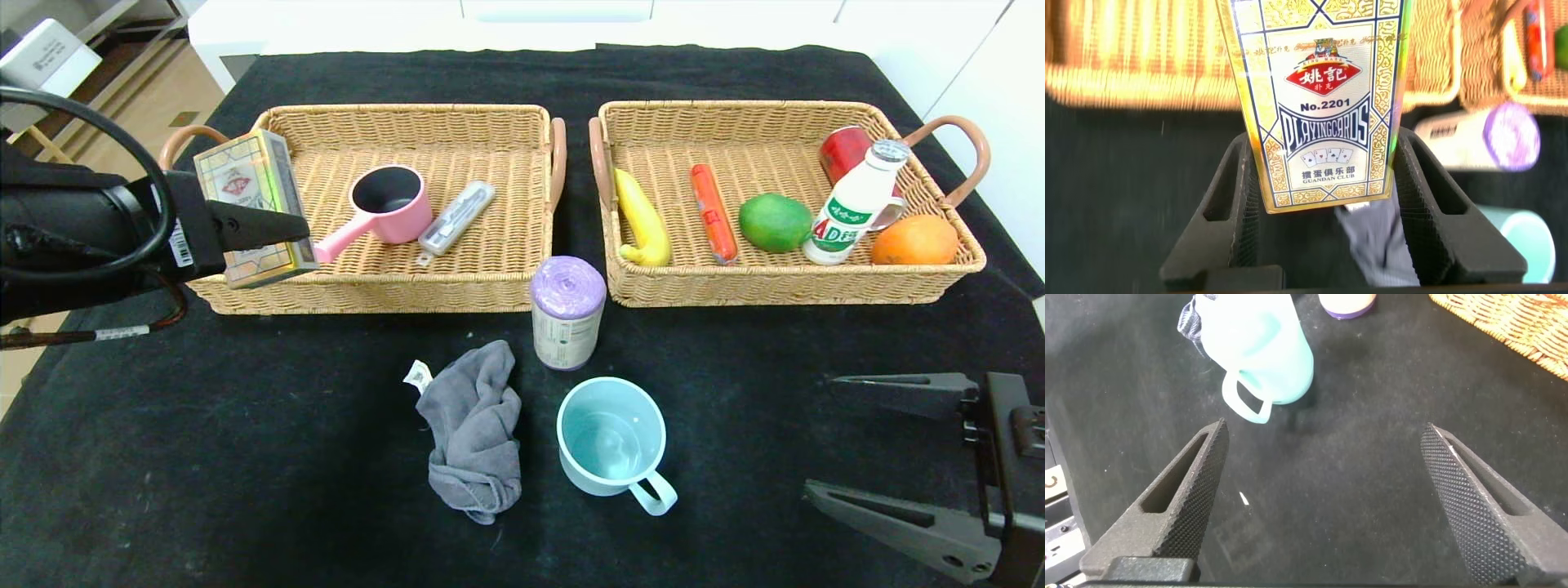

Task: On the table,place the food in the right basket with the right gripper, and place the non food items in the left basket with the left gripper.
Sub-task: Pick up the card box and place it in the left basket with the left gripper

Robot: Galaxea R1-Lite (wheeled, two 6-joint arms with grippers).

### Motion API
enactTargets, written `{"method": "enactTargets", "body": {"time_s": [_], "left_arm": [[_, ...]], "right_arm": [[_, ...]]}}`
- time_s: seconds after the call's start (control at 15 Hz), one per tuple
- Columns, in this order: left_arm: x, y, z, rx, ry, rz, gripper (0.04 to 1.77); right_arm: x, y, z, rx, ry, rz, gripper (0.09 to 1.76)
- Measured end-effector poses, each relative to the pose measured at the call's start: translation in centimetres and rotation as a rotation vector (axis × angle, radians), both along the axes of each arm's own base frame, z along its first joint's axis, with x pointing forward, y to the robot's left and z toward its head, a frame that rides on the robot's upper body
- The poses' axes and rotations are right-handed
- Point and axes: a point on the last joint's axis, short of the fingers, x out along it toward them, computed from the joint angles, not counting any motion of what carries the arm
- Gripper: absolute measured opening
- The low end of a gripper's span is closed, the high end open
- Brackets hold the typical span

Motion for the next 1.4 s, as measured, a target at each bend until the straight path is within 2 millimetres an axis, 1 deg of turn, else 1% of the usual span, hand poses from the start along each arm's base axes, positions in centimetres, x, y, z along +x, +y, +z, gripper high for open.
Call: {"method": "enactTargets", "body": {"time_s": [0.2,0.4,0.67,0.87,1.07,1.4], "left_arm": [[1.9,-0.8,0.3,0.031,-0.017,-0.022,1.01],[3.6,-2.7,0.7,0.049,-0.023,-0.077,1.01],[6.4,-4.4,0.3,0.054,-0.003,-0.101,1.01],[8.4,-5.3,0.2,0.055,-0.078,-0.107,1.01],[9.7,-6.0,-0.7,0.096,-0.080,-0.119,1.01],[11.0,-7.1,-1.4,0.101,-0.091,-0.136,1.01]], "right_arm": [[0.1,-0.1,0.0,0.000,0.001,-0.009,1.71],[0.1,-0.2,0.1,0.002,-0.004,-0.014,1.71],[0.1,-0.3,0.2,0.003,-0.007,-0.017,1.71],[0.1,-0.3,0.2,0.003,-0.007,-0.017,1.71],[0.0,-0.3,0.2,0.004,-0.011,-0.019,1.71],[0.0,-0.5,0.4,0.007,-0.018,-0.029,1.71]]}}
